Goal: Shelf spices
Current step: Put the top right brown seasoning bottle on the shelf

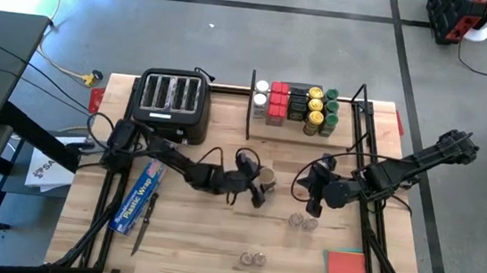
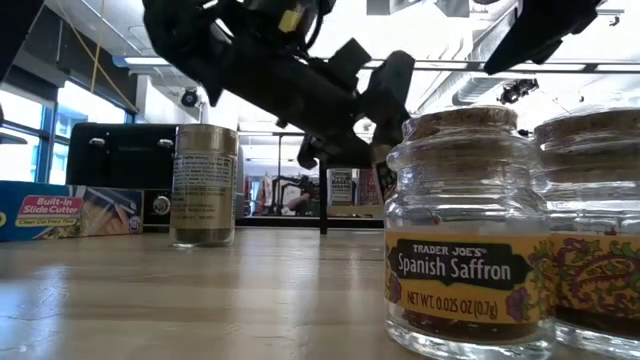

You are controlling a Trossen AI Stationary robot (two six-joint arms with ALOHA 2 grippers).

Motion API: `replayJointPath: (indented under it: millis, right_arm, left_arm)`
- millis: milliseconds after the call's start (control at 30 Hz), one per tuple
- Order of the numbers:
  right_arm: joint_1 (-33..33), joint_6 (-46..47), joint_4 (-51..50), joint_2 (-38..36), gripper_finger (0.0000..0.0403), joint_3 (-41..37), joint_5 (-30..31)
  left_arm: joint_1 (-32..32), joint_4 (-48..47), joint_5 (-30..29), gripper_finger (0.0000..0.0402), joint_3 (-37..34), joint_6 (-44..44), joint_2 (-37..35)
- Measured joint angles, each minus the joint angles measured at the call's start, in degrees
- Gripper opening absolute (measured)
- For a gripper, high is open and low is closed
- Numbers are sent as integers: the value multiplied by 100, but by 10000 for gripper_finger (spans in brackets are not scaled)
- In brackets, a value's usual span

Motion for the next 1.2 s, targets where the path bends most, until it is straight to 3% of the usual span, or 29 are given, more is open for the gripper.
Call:
replayJointPath:
  millis: [100,267,367,667,900,1200]
  right_arm:
    - [-2,54,-41,1,2,-7,1]
    - [-25,40,-27,71,5,-11,2]
    - [-50,46,-28,151,21,-11,4]
    - [-50,135,-41,451,127,-13,8]
    - [-50,212,-131,586,206,-13,-1]
    - [-36,778,-473,584,229,-13,138]
  left_arm:
    - [167,3,160,281,0,68,0]
    - [396,224,1182,297,-2,389,7]
    - [490,267,1392,304,-2,251,7]
    - [464,429,1237,307,317,704,9]
    - [236,-525,1144,307,1050,1147,-17]
    - [125,-1326,409,307,1211,1087,-75]
